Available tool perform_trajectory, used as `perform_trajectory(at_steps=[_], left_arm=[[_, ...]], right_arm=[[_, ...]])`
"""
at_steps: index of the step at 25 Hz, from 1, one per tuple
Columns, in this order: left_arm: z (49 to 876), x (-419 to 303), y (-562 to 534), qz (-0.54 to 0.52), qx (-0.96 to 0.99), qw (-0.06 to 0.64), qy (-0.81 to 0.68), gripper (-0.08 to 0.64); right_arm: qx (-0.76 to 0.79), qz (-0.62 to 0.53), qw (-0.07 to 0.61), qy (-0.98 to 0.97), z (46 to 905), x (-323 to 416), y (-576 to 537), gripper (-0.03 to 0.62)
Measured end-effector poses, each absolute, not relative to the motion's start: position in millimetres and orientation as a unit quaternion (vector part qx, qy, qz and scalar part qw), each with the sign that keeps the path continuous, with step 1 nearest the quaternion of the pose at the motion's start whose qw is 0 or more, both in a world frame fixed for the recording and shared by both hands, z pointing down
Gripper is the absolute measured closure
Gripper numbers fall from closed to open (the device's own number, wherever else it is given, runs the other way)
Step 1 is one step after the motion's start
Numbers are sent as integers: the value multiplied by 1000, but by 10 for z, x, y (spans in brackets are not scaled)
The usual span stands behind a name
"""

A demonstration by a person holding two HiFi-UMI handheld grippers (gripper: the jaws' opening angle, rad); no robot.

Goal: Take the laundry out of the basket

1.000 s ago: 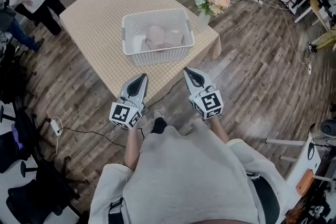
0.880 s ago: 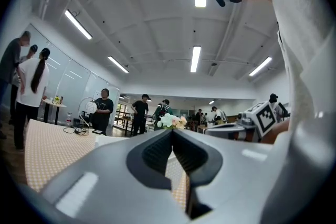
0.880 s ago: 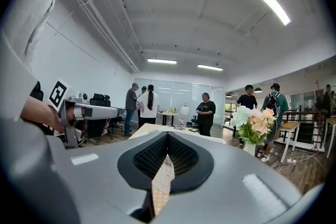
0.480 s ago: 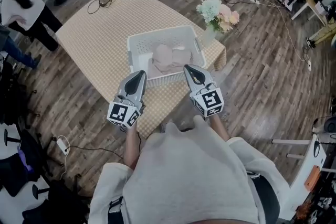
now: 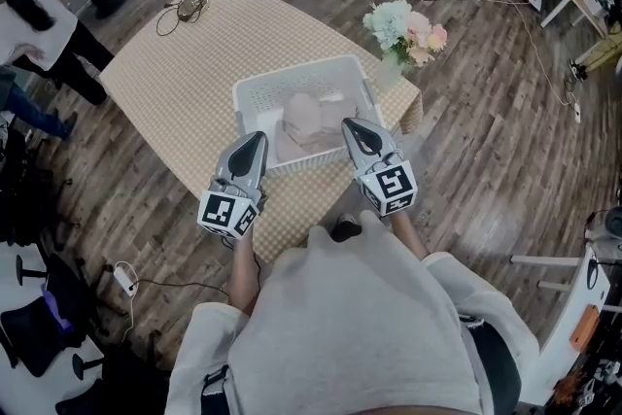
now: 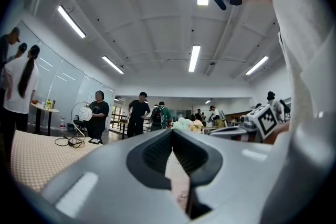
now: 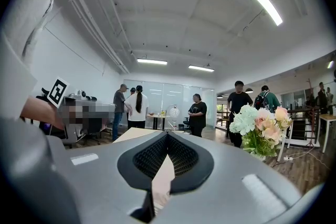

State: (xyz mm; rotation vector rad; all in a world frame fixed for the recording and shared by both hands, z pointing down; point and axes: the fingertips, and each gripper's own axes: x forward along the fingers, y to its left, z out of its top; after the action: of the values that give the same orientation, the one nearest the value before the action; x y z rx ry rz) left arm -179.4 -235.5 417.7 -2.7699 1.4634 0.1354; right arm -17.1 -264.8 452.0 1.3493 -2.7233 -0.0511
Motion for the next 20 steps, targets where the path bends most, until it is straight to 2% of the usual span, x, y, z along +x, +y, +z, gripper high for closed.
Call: perform_trajectory(at_steps=[20], left_arm=[[4281, -1606, -2780, 3, -844, -7, 537, 554]], right_arm=[[394, 31, 34, -918, 4620, 119, -3283, 594]])
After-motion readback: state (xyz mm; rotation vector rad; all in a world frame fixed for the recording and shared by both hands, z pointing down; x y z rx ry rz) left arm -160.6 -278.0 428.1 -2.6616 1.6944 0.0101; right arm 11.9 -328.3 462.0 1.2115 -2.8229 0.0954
